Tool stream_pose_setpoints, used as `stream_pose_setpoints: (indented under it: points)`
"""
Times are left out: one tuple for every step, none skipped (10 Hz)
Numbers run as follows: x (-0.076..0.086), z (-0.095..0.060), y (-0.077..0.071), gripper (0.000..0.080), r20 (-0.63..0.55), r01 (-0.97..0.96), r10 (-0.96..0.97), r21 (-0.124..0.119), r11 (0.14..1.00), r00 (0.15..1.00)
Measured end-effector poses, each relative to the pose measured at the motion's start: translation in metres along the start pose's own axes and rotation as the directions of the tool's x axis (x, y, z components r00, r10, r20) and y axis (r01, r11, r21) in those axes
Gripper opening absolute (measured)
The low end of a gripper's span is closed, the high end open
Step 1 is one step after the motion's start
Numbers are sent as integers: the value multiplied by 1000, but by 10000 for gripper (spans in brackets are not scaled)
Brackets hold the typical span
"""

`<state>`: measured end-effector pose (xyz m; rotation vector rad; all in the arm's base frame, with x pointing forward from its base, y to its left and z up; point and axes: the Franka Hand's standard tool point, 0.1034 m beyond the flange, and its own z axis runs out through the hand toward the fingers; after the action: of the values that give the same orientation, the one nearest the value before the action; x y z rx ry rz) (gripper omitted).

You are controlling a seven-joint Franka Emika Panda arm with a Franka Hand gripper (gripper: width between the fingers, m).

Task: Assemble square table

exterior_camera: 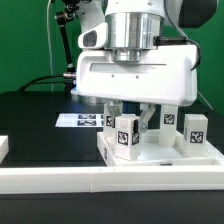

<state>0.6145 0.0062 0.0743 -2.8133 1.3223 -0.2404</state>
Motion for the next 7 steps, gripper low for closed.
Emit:
stream_pose_setpoints:
  points:
    - [0, 0, 0, 288, 0, -61, 61, 0, 998, 998]
    - [0, 0, 0, 288, -3, -171, 171, 3, 985, 985]
    - [-1, 1, -1, 290, -4, -258, 258, 2, 966, 966]
    - [-1, 0, -1, 290, -6, -319, 319, 2, 948, 948]
    - [-1, 0, -1, 290, -7, -412, 412, 2, 911, 911]
    - [-2, 0, -1, 290, -7, -488, 488, 2, 873, 873]
    - [-2, 0, -1, 290, -8, -537, 537, 3, 843, 843]
